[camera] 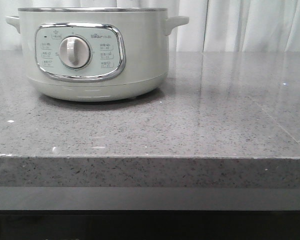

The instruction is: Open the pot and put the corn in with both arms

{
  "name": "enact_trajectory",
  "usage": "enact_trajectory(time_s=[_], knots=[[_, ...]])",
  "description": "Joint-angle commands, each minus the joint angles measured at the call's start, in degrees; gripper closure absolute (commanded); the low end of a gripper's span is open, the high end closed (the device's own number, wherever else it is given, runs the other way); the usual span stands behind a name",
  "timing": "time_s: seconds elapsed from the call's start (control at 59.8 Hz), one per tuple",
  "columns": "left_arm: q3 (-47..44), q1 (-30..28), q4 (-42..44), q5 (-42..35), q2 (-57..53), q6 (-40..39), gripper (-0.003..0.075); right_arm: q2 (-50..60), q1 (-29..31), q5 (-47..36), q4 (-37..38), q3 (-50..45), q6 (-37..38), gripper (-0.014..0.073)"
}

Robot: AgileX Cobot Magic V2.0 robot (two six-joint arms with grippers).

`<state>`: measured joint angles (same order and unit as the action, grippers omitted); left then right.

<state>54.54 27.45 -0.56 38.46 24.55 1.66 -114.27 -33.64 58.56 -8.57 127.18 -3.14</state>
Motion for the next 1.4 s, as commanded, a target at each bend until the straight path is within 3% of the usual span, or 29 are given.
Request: enact_trajectory(time_s=[0.0, 0.201, 0.518, 0.719, 1.036, 1.387], knots=[[1.69, 0.39, 0.04, -9.40, 0.40, -0.30, 0.0499, 7.71, 0.21, -2.24, 0.04, 0.94, -0.76, -0.0001], [0.29, 0.39, 0.04, -12.06, 1.92, -0.30, 0.0499, 17.97, 0.21, -8.99, 0.09, -9.95, -0.85, 0.0001], [0.29, 0.39, -1.50, -20.86, 11.33, -0.30, 0.0499, 40.95, 0.21, -24.13, 0.11, -43.07, -1.44, 0.0001], [3.47, 0.39, -1.62, -25.34, 20.78, -0.30, 0.0499, 52.77, 0.21, -24.98, 0.11, -57.06, -1.44, 0.0001], [15.33, 0.39, -1.62, -27.58, 38.97, -0.30, 0.0499, 63.98, 0.21, -23.63, 0.06, -68.51, -1.44, 0.0001], [25.65, -0.23, -4.72, -30.97, 55.60, -0.30, 0.0499, 67.03, 0.21, -21.54, 0.06, -69.30, -1.44, 0.0001]])
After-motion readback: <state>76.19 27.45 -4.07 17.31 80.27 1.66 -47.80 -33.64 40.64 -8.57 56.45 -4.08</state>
